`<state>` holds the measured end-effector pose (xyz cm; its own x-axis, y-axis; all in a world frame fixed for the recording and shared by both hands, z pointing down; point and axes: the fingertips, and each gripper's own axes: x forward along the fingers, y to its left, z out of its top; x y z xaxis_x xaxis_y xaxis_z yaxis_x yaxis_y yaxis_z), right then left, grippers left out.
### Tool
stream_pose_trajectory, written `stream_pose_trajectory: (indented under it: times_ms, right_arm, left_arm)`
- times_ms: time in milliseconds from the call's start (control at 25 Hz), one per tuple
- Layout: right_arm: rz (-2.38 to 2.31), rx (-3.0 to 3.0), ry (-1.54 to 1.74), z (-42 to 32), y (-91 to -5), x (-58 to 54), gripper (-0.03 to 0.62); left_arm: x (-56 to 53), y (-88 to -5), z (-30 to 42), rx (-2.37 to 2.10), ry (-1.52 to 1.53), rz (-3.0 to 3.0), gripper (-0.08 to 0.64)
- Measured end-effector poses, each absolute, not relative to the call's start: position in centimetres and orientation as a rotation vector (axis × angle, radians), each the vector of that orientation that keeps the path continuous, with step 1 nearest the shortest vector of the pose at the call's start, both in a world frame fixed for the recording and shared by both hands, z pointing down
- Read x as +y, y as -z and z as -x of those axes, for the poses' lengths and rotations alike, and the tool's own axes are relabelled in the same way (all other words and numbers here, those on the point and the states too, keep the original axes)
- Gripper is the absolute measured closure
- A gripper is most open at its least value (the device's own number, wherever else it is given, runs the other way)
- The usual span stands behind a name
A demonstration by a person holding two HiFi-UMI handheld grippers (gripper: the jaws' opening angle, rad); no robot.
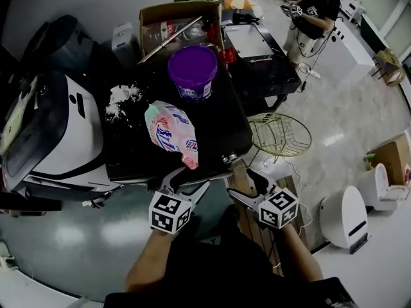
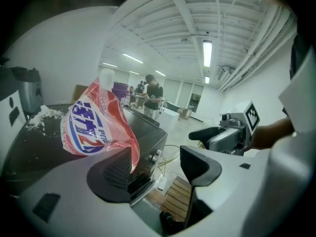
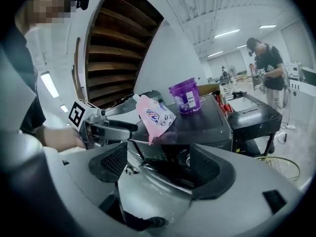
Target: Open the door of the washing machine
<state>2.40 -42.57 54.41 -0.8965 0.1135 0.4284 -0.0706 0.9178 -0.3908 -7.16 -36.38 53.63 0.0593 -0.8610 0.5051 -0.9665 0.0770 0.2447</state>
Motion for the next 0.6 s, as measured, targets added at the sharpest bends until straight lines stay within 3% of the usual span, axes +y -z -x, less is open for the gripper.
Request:
stream_pose_trajectory:
  times_ms: [440,600]
  right_arm:
    - [0.271,-2.507,-0.48,-2.4,-59.4,-40.2,0.199]
    - [0.252,-2.465,-0.466,-2.5,-62.4,-38.9,0.207]
  left_arm:
    - [-32.4,-57.9,6.2,-1.898,-0.195,-1.569,0.247]
    - [-30.6,-60.6,6.3,-1.883,-0.305,-1.586,0.252]
